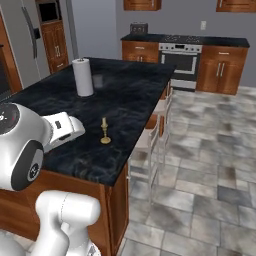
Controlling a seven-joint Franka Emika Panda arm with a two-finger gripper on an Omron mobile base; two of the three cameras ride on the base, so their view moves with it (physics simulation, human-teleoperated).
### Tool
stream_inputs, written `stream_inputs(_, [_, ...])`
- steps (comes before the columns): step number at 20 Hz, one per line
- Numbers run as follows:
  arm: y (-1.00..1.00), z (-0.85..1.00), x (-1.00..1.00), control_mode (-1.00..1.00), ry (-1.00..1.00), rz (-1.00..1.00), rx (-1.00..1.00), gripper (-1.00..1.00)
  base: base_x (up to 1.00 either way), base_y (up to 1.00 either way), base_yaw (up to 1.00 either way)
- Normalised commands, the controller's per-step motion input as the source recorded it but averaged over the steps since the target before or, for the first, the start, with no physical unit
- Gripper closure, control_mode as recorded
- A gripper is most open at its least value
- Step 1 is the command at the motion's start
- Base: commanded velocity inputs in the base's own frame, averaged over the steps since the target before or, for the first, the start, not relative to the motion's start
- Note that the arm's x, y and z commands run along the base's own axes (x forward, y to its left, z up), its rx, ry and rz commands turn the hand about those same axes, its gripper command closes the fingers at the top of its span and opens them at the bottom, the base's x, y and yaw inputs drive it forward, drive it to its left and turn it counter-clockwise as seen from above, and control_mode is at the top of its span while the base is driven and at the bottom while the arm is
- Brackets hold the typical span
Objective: Pick the candle and candle from the dining table and place them in the open cabinet. Close the cabinet after placing the objects.
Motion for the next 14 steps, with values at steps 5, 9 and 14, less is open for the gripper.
stream_inputs(5, [0.00, 0.00, 0.00, 1.00, 0.00, 0.00, 0.00, -1.00, 0.27, -0.27, 0.02])
stream_inputs(9, [0.00, 0.00, 0.00, 1.00, 0.00, 0.00, 0.00, -1.00, 0.25, -0.27, 0.03])
stream_inputs(14, [0.00, 0.00, 0.00, 1.00, 0.00, 0.00, 0.00, -1.00, 0.28, -0.27, 0.03])
